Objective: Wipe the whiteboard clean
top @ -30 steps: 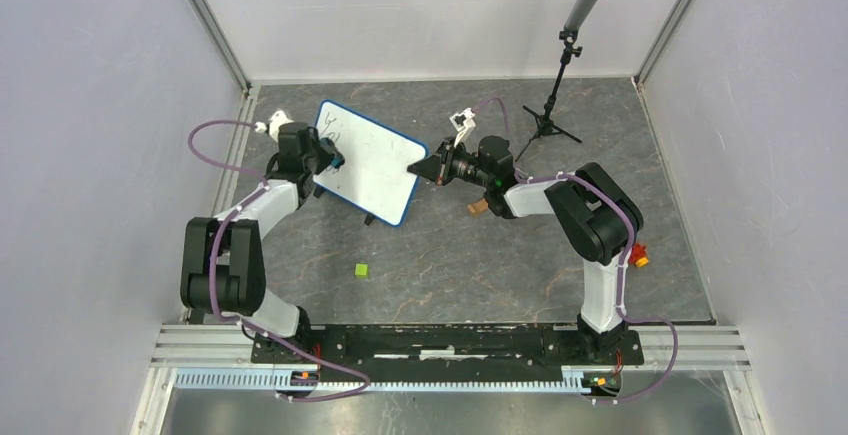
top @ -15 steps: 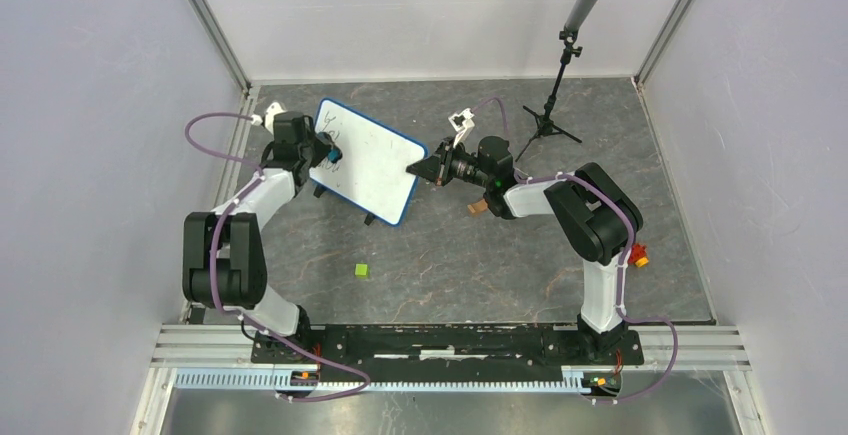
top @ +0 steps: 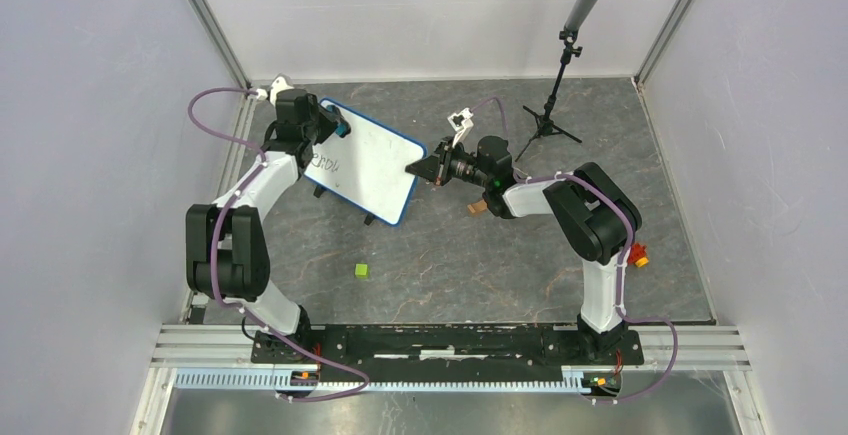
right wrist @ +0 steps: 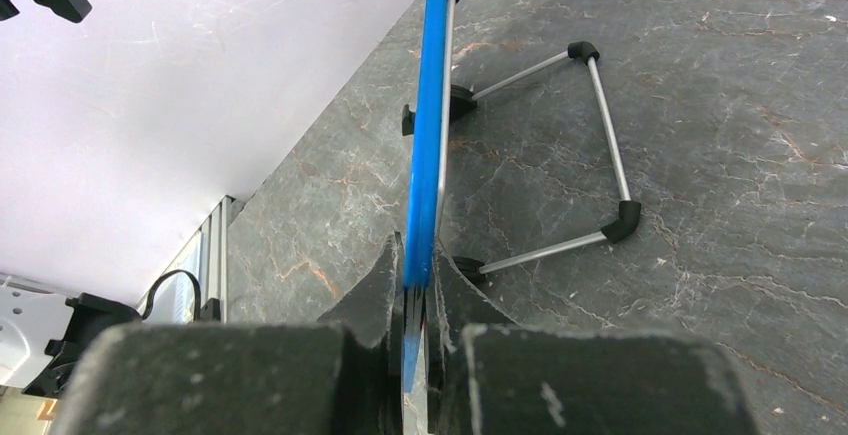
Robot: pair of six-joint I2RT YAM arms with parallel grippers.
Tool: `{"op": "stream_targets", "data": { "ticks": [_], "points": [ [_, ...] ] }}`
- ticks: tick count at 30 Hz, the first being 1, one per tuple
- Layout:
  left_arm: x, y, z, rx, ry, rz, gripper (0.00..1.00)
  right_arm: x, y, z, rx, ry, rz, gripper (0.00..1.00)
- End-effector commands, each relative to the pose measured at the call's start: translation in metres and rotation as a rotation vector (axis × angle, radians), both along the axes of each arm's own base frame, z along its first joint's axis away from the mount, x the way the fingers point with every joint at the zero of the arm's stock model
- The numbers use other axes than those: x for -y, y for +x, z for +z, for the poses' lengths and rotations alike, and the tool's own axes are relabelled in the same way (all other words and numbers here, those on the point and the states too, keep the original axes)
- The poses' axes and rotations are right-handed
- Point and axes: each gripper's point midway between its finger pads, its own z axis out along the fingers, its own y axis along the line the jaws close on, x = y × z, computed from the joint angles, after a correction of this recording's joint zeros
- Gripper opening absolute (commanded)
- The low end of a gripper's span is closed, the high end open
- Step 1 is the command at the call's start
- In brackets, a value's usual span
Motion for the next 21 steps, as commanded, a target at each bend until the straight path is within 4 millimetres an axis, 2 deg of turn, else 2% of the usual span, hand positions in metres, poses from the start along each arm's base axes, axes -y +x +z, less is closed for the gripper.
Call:
{"op": "stream_targets", "data": {
  "ticks": [1, 6, 7, 10, 14, 21],
  "points": [
    [-0.01, 0.001, -0.009, 0.0, -0.023, 0.029, 0.15, -0.018, -0.022, 0.002, 0.087, -0.014, 0.133, 0.0],
    [-0.039, -0.018, -0.052, -0.055, -0.08, 0.112, 0.16, -0.018, -0.023, 0.002, 0.087, -0.014, 0.136, 0.0],
    [-0.05, -0.022, -0.062, -0.07, -0.091, 0.138, 0.15, -0.018, -0.023, 0.002, 0.088, -0.014, 0.137, 0.0],
    [-0.057, -0.028, -0.075, -0.092, -0.114, 0.156, 0.15, -0.018, -0.023, 0.003, 0.087, -0.01, 0.137, 0.0],
    [-0.058, -0.025, -0.069, -0.075, -0.116, 0.155, 0.15, -0.018, -0.023, 0.003, 0.089, -0.01, 0.137, 0.0],
    [-0.035, 0.0, -0.02, 0.008, -0.082, 0.054, 0.15, -0.018, -0.023, 0.004, 0.091, -0.009, 0.138, 0.0]
  ]
}}
